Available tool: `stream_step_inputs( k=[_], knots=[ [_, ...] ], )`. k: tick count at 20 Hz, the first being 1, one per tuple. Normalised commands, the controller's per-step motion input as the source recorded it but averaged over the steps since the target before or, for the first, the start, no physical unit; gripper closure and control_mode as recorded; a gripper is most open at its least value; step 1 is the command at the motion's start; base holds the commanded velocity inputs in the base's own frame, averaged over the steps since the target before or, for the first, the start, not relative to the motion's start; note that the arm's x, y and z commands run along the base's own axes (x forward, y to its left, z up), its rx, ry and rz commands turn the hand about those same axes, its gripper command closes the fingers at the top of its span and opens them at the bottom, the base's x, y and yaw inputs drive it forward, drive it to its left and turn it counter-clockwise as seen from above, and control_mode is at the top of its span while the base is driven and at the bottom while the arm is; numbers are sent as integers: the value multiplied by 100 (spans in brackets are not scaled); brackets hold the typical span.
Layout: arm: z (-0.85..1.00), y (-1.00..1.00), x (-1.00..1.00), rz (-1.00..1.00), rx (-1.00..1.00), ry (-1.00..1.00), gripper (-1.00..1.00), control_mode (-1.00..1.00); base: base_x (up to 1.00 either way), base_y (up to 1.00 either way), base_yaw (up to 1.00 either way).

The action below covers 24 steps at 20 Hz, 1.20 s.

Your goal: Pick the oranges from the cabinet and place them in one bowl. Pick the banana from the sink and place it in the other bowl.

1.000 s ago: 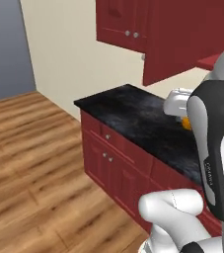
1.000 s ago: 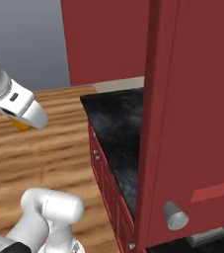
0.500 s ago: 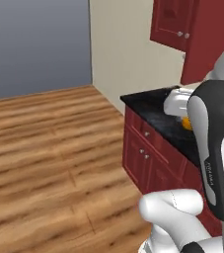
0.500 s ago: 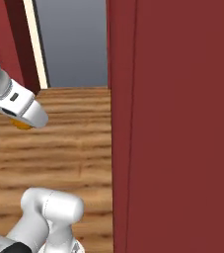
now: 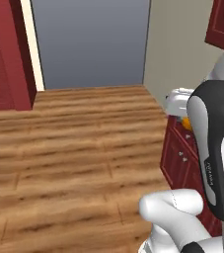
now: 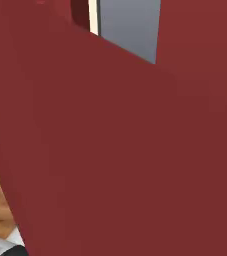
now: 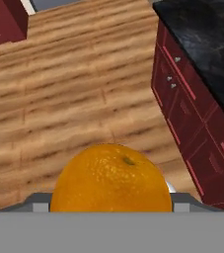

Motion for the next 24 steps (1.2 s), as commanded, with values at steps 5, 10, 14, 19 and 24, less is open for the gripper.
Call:
stream_step_inputs(
  k=[5,10,14,19,24],
  knots=[
    [0,0,0,0,0,0,100,100,3,36,43],
    [0,0,0,0,0,0,100,100,3,37,42],
    [0,0,0,0,0,0,100,100,5,36,42],
    [0,0,0,0,0,0,100,100,6,36,42],
    [0,0,0,0,0,0,100,100,19,26,42]
  ],
)
